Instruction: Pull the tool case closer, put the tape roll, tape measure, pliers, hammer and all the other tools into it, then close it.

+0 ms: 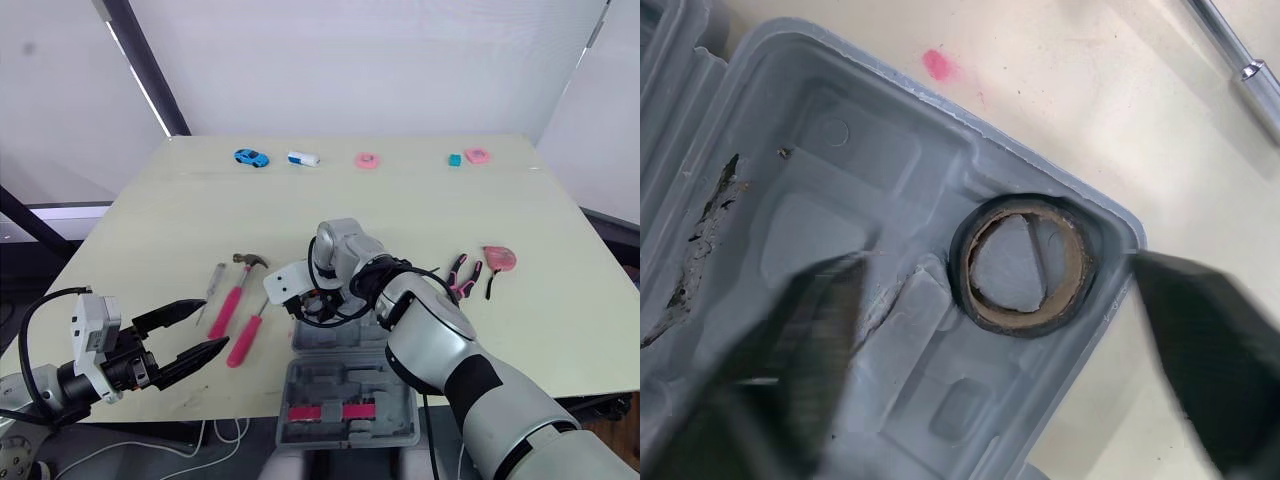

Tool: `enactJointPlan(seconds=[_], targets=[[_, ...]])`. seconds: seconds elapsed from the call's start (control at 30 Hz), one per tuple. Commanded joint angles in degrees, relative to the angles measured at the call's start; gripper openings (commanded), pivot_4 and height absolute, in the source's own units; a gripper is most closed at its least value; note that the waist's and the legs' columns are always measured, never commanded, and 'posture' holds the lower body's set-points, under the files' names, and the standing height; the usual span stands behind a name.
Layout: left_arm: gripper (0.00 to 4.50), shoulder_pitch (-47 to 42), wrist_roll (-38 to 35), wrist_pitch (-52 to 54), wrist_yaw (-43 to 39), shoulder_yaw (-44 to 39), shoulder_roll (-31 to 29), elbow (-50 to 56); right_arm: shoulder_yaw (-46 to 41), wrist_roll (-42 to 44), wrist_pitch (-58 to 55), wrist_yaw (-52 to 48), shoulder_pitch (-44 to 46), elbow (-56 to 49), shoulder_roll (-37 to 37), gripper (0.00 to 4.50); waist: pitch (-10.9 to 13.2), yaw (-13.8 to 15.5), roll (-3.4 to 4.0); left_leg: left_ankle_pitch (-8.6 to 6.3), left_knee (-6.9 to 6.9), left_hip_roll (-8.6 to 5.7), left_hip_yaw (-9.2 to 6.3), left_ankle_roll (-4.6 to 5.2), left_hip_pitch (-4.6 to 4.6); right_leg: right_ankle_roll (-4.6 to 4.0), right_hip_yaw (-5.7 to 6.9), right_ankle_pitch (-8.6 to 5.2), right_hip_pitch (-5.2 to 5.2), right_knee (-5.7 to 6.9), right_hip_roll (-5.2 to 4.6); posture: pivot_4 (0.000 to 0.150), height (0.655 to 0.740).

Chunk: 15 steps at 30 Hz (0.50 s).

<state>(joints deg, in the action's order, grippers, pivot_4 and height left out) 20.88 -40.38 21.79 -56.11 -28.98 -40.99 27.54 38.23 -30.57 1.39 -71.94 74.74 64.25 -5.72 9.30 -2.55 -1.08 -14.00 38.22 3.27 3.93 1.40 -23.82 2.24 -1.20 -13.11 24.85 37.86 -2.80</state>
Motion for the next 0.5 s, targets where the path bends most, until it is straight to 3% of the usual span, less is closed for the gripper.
enactJointPlan(seconds=[0.03,0.3,0.4,0.43,0.5], targets=[[4.5,0.0,0.3,-1.4,-0.5,-0.4,0.1,-0.1,-1.3,0.8,0.0,0.3,1.8,-1.6,0.0,4.46,0.0,0.0,0.0,0.0,0.0,0.0,0.0,0.0,0.0,0.0,0.0,0.0,0.0,0.0,0.0,0.15,0.7395],[4.5,0.3,0.7,-2.5,-0.9,-0.7,0.3,-0.7,-7.8,7.2,-5.5,-1.8,-1.2,-9.9,2.8,4.46,0.0,0.0,-0.03,0.0,-0.01,0.0,-0.02,0.0,-0.01,0.0,0.01,0.0,0.0,-0.01,0.0,0.15,0.7395],[4.5,0.2,0.8,-2.8,-1.0,-0.9,0.4,-1.0,-11.3,11.0,-10.8,-2.0,-4.9,-14.9,4.1,3.65,0.0,0.2,-0.1,0.0,-0.02,0.01,-0.02,0.0,-0.01,0.0,0.02,0.0,-0.01,-0.01,-0.01,0.15,0.7395],[4.5,0.2,0.8,-2.9,-1.1,-0.9,0.3,-1.1,-11.9,11.7,-12.2,-1.8,-6.3,-16.6,4.7,3.08,0.0,0.2,-0.1,0.0,-0.02,0.0,-0.02,0.0,-0.02,0.0,0.02,0.0,-0.01,-0.02,-0.02,0.15,0.7395],[4.5,0.1,0.9,-3.0,-1.3,-0.9,0.2,-1.5,-13.0,12.7,-13.6,-0.1,-8.8,-19.3,5.5,2.37,0.0,0.1,-0.11,0.0,-0.01,-0.01,-0.01,0.0,-0.02,0.0,0.01,0.0,-0.02,-0.01,-0.04,0.15,0.7395]])
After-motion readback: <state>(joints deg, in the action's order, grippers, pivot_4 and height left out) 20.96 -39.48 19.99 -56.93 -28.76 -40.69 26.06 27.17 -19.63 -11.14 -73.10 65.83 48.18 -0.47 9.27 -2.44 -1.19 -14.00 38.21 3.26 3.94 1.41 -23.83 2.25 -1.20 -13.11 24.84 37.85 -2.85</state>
